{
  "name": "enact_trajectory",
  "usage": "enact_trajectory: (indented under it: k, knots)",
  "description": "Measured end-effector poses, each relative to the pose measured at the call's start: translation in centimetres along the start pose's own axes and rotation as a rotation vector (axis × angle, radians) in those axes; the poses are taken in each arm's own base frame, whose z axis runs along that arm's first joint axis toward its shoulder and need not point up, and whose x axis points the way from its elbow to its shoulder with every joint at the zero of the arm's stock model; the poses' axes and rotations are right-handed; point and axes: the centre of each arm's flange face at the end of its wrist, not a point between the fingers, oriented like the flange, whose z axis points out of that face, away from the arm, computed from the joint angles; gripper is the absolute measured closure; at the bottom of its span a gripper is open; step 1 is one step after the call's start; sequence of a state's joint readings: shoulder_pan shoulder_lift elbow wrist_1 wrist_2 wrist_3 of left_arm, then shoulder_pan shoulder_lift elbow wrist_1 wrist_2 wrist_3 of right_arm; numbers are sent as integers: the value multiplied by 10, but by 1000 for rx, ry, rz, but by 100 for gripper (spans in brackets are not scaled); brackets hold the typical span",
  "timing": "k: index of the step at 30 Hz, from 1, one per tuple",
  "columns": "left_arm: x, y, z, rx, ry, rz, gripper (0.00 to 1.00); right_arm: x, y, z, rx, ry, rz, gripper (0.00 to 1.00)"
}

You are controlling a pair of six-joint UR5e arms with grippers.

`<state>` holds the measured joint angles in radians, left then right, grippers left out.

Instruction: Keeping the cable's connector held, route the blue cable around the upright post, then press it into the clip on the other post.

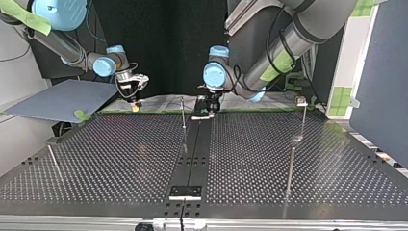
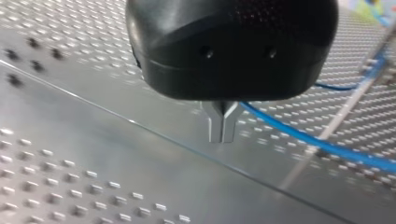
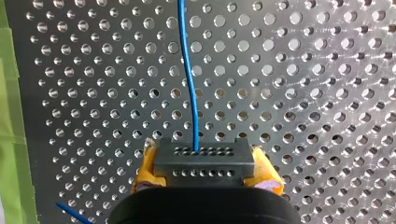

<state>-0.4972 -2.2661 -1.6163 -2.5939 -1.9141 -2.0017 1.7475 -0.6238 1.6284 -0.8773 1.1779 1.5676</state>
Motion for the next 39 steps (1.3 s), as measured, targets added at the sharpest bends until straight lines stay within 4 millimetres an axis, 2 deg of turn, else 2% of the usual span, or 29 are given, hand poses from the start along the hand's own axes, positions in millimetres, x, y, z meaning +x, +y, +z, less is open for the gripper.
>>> enact_trajectory:
  k: [5,10,28,39]
  knots:
    - [-34,-7,-3,6,-31,-3,100,0,0,0,0,0,0,100]
    - [-59,-10,-9,4,-39,3,100,0,0,0,0,0,0,100]
    - [-148,-45,-48,58,-103,55,100,0,0,0,0,1,4,100]
    - [-224,-61,-72,36,-187,48,100,0,0,0,0,1,5,100]
